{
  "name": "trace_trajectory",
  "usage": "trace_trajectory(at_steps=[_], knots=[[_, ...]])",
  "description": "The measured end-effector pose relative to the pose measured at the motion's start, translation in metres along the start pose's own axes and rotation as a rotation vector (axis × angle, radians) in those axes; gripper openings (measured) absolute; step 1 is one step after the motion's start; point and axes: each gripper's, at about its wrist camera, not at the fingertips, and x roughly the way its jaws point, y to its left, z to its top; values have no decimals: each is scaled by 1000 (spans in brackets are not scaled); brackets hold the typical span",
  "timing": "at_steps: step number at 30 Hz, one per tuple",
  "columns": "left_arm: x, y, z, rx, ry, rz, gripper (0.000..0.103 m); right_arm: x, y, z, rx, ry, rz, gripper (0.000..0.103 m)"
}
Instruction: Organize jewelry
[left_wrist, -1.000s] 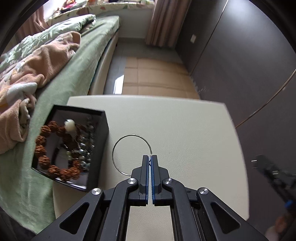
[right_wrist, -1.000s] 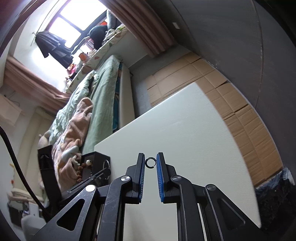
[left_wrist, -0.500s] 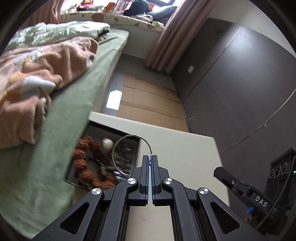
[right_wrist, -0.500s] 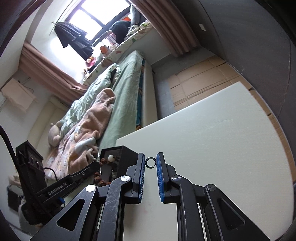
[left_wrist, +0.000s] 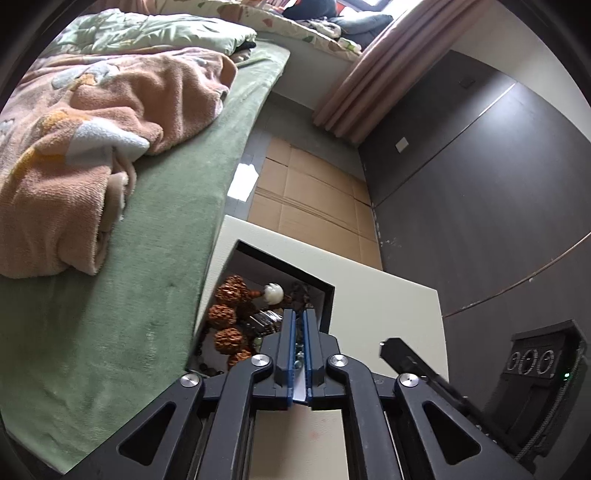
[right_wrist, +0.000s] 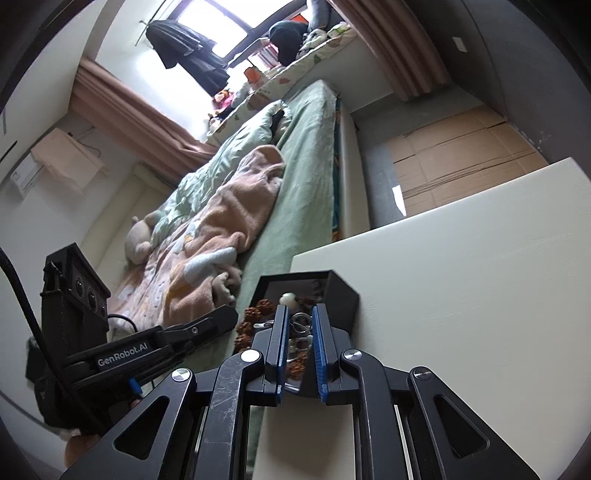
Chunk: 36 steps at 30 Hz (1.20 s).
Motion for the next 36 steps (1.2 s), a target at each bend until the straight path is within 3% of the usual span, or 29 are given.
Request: trace_trajectory(at_steps=[1,2,3,5,11,12,13,16,18,23,28,36], knots=[[-2,2,1,-3,-1,0,28,4,2,-1,-1,4,7,14],[-5,4,2,-8,-7,1,55,7,3,-1,-1,5,9,14],[-9,6,2,-15,-22,3,71,11,5,-2,-2,8,6,14],[-21,10,4,-18,-72,15,73,18,9,-3,-5,17,7,14],[-37,25,7,-28,-112,76,74,34,18,-5,-11,36,25,15],[-38,27,7,-32,-115,80,74,37,20,-5,-17,57,31,23],[-40,28,6,-35,-117,81,74,41,20,-4,-17,74,31,39],[-42,27,3,-25,-123,85,77,33,19,-7,-15,45,5,59],[-45,25,0,-12,-136,94,85,27,17,-9,-8,42,0,59],[-51,17,-9,25,-171,103,94,6,12,-12,-12,26,-35,59],[-53,9,-19,61,-194,101,102,-20,3,-15,-13,7,-83,73],[-53,-8,-37,177,-207,141,102,-57,-5,-23,-34,-9,-159,91]])
